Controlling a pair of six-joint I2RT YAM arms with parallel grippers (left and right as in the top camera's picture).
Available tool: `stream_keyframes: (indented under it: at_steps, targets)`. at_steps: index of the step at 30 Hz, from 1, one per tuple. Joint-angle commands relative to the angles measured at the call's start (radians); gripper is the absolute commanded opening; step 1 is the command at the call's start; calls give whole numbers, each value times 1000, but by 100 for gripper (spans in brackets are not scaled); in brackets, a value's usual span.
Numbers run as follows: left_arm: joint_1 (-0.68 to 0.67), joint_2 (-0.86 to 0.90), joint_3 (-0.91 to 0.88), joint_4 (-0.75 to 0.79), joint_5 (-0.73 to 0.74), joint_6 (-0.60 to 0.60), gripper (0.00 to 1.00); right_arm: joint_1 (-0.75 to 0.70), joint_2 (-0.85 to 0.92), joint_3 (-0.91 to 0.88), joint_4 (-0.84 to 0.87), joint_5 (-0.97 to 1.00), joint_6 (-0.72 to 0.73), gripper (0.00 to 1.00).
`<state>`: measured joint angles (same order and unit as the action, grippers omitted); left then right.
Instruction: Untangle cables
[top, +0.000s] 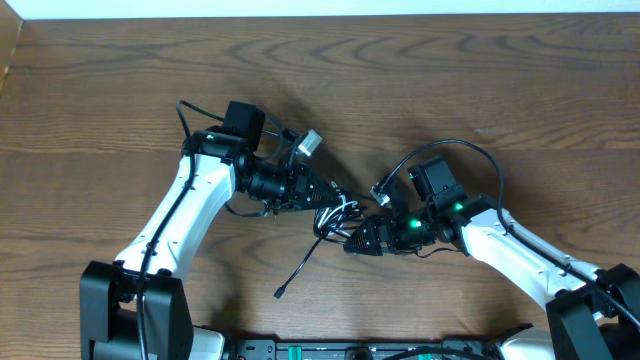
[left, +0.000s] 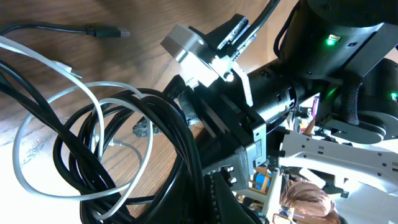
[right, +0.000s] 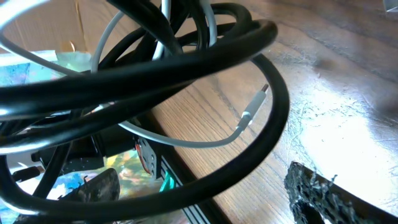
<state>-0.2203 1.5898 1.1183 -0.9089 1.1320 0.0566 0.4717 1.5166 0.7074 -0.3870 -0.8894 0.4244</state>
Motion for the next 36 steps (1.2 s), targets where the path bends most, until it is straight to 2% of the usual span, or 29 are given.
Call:
stream_keyframes:
  at_steps: [1,6,9,12,15,19,25,28,31,36]
  targets:
    - [0,-8,-2,-14,39,18,8,14,0,-3,2,-10,-15,80]
    - [0,-8,-2,-19,39,17,8,11,0,-3,5,-35,-35,77]
    - [0,-8,-2,-18,39,14,8,-6,0,-3,17,-119,-85,76]
    - [0,-8,-2,-18,39,23,8,-34,0,-3,17,-217,-138,70]
    - [0,-8,-2,-18,39,98,8,-73,0,-3,16,-321,-180,66]
    - [0,-8,-2,-19,39,206,8,-139,0,-3,1,-345,-179,65]
    - [0,-8,-2,-33,62,214,8,-218,0,-3,-11,-344,-178,64]
    - [0,-8,-2,-31,61,168,7,-217,0,-3,-38,-344,-179,64]
    - [2,-8,-2,-11,56,63,8,-216,0,-3,-68,-343,-179,64]
    - [2,-8,-2,44,-127,-360,7,-224,0,-3,-76,-340,-179,64]
